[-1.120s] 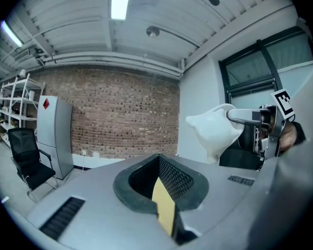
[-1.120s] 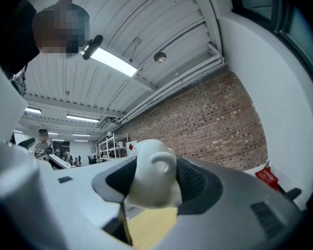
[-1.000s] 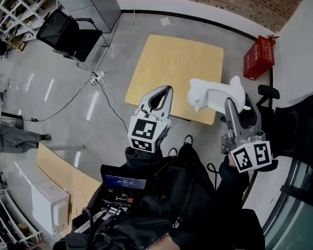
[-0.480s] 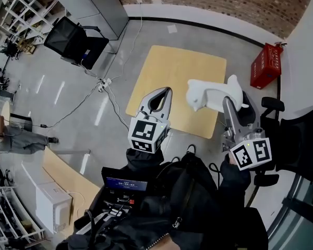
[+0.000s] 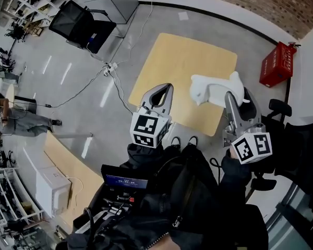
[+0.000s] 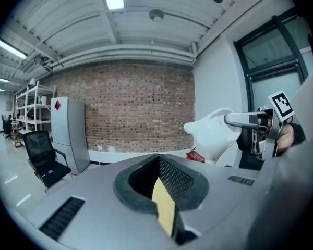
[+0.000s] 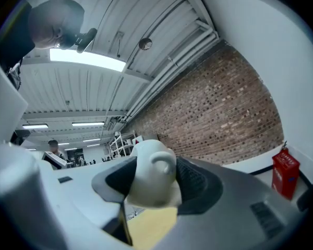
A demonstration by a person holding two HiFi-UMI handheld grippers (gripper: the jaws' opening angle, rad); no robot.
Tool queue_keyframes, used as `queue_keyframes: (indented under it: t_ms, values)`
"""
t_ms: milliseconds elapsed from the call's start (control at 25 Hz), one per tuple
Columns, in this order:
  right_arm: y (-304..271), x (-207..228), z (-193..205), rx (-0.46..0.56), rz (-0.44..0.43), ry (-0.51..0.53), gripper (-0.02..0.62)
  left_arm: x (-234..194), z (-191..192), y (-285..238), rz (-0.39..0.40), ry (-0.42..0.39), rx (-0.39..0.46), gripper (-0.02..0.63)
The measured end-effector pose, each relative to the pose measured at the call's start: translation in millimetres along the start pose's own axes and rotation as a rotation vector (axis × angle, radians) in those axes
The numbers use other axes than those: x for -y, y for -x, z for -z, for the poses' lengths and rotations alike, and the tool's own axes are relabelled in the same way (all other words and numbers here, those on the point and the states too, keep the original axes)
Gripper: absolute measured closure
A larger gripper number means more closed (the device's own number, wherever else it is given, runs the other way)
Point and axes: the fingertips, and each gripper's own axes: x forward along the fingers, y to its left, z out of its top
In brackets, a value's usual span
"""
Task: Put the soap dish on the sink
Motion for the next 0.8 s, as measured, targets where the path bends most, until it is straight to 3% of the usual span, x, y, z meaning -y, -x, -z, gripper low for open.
queue_keyframes:
  t_ms: [320, 800]
  values:
    - [-26, 12, 76, -0.161, 0.049, -0.054, 0.351, -39, 55, -7, -0.041, 0.055, -0.097, 0.603]
    - [-49, 76, 286, -0.540, 0.179, -0.201, 0.353, -60, 173, -13, -0.060, 0.125, -0.271, 0.603]
